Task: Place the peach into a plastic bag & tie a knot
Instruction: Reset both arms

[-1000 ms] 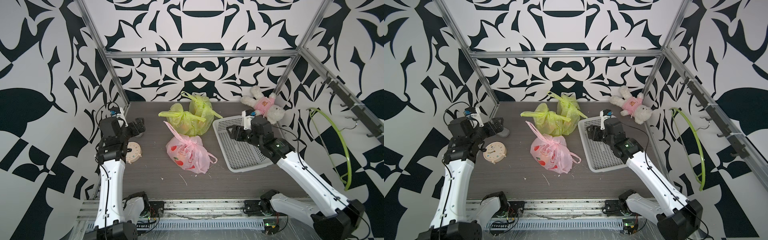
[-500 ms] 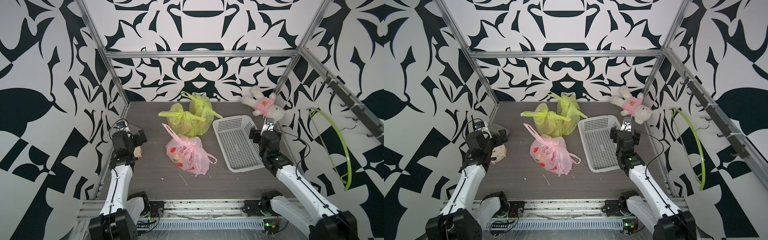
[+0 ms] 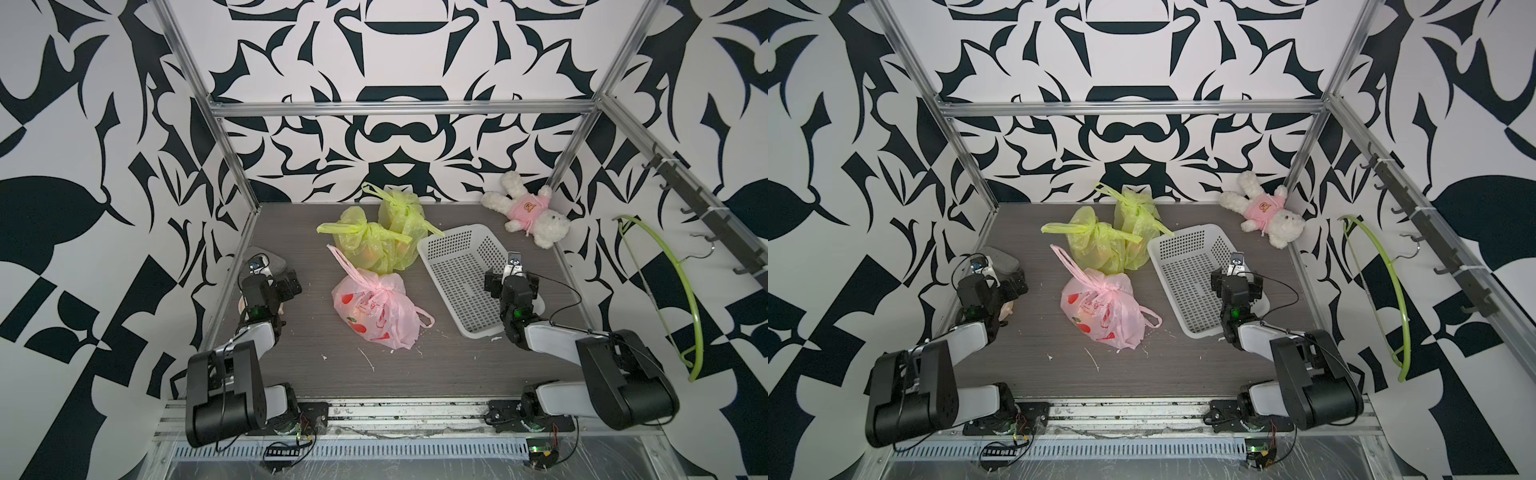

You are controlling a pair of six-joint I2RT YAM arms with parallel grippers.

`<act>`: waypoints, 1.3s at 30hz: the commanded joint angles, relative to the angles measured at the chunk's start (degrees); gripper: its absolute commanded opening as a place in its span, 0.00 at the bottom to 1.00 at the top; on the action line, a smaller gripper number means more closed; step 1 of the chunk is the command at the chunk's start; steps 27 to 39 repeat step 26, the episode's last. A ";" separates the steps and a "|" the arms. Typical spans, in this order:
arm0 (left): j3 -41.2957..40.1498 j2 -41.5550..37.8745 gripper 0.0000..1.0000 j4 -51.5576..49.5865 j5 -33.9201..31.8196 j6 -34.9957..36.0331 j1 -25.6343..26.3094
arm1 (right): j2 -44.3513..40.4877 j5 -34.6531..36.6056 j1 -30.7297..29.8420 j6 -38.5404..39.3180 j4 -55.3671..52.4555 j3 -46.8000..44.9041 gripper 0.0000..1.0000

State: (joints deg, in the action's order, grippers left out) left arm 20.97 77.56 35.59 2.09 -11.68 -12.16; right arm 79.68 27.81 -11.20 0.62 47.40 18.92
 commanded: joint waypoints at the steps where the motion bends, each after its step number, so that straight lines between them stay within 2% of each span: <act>1: -2.59 4.86 1.00 16.47 1.50 -0.11 0.50 | 5.45 -4.53 1.10 -0.41 8.32 -1.60 0.99; 3: -3.46 8.33 1.00 20.94 0.92 -0.39 0.52 | 10.58 -5.57 1.88 -0.09 14.40 -1.96 0.99; 4: -4.16 10.21 1.00 23.64 0.66 -0.44 0.71 | 11.12 -5.86 1.92 0.55 13.68 -1.37 0.99; 5: -4.78 12.57 1.00 28.67 -0.19 -1.02 0.74 | 9.52 -7.26 2.31 -0.67 8.43 0.17 0.99; 6: -4.24 13.11 1.00 28.40 0.00 -1.02 0.74 | 9.04 -9.32 3.44 -1.40 5.14 1.22 0.99; 8: -1.47 10.09 1.00 17.86 -0.46 0.39 1.77 | 9.50 -10.15 4.08 -1.30 6.33 1.05 0.99; 10: -0.82 11.48 1.00 19.12 -2.03 1.41 3.10 | 9.12 -10.01 4.08 -1.53 5.57 1.01 0.99; 39: -0.48 11.08 1.00 17.76 -1.95 1.32 3.09 | 8.79 -12.86 4.85 -1.26 4.35 1.21 1.00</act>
